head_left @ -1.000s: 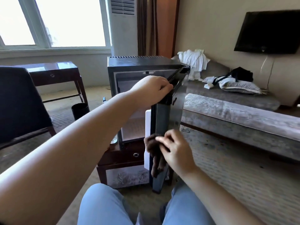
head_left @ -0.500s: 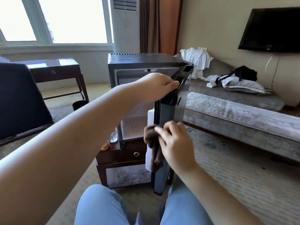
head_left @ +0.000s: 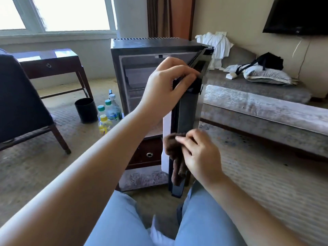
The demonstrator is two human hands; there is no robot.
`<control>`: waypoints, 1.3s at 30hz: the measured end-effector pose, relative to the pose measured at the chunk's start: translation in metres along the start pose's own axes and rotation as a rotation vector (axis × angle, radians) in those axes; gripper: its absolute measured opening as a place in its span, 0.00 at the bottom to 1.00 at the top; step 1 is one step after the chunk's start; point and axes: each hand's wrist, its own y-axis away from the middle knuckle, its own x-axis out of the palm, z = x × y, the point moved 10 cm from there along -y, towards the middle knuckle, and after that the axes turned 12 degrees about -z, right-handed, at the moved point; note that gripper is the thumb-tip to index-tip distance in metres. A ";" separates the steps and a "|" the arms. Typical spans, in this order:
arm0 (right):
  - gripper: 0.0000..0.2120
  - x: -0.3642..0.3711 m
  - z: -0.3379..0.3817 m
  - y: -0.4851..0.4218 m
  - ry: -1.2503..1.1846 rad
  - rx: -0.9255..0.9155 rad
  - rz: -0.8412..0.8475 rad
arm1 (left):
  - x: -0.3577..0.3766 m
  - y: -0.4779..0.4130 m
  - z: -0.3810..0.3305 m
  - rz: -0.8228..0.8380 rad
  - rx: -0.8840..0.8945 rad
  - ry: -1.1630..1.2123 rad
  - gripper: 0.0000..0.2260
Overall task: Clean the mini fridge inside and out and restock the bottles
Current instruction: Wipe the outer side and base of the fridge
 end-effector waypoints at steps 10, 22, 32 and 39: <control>0.10 -0.009 -0.013 0.011 -0.027 0.135 -0.097 | -0.003 0.028 0.011 -0.024 -0.060 -0.037 0.26; 0.18 0.079 -0.035 0.176 -0.036 0.307 0.433 | -0.010 0.119 0.080 -0.074 -0.550 -0.091 0.10; 0.07 0.007 -0.027 0.068 -0.099 0.387 -0.157 | 0.025 0.168 0.096 0.074 -0.572 -0.160 0.03; 0.14 0.054 -0.051 0.182 -0.022 0.629 0.070 | 0.035 0.181 0.107 0.083 -0.635 -0.155 0.04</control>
